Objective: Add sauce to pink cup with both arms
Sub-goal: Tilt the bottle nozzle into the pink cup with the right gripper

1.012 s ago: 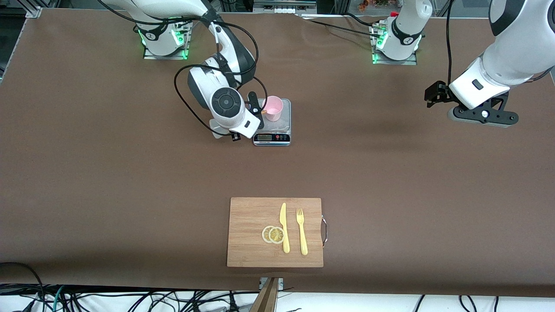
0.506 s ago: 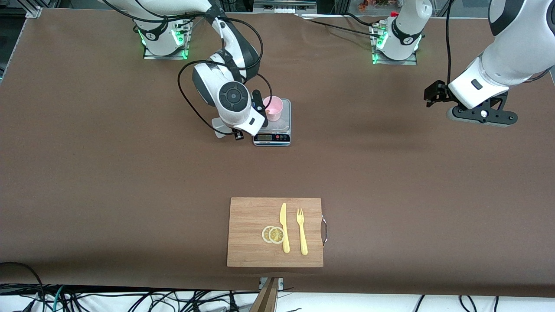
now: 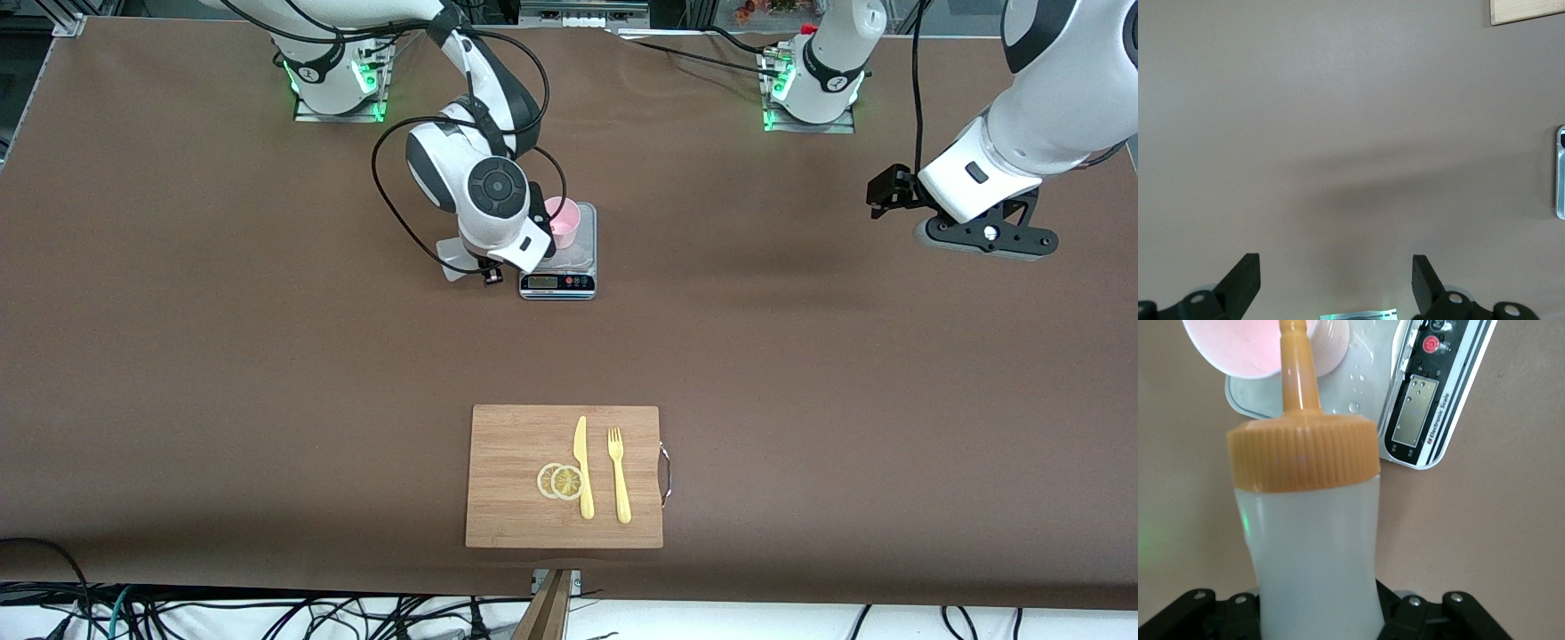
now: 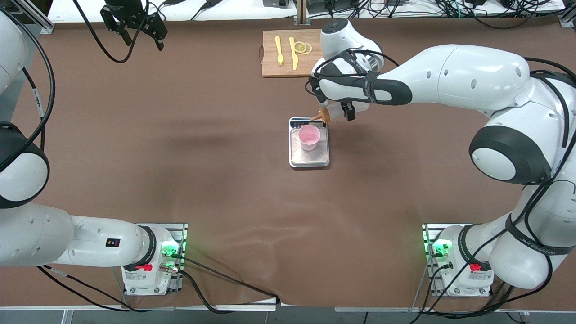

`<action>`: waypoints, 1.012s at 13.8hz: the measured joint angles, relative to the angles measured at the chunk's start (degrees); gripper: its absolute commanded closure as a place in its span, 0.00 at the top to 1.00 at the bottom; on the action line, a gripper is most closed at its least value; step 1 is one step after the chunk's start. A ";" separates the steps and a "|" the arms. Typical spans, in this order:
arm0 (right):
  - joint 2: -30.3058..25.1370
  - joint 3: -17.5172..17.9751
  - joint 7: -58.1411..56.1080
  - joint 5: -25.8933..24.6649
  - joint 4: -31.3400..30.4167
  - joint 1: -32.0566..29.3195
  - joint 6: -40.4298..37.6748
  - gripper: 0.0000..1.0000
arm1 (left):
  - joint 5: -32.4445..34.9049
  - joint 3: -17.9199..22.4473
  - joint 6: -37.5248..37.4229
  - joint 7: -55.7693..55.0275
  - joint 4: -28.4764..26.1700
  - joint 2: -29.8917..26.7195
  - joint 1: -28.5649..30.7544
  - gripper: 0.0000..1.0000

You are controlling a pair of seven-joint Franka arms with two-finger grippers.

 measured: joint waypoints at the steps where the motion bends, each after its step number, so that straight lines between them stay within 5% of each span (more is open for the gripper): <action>1: 0.14 0.00 0.41 -0.29 0.00 0.14 0.00 0.00 | 0.00 0.00 0.00 0.00 0.00 0.00 0.00 1.00; 14: 0.48 -0.04 1.94 -3.16 1.91 1.55 -3.35 0.00 | -0.30 0.00 -0.04 0.00 0.01 0.00 0.00 1.00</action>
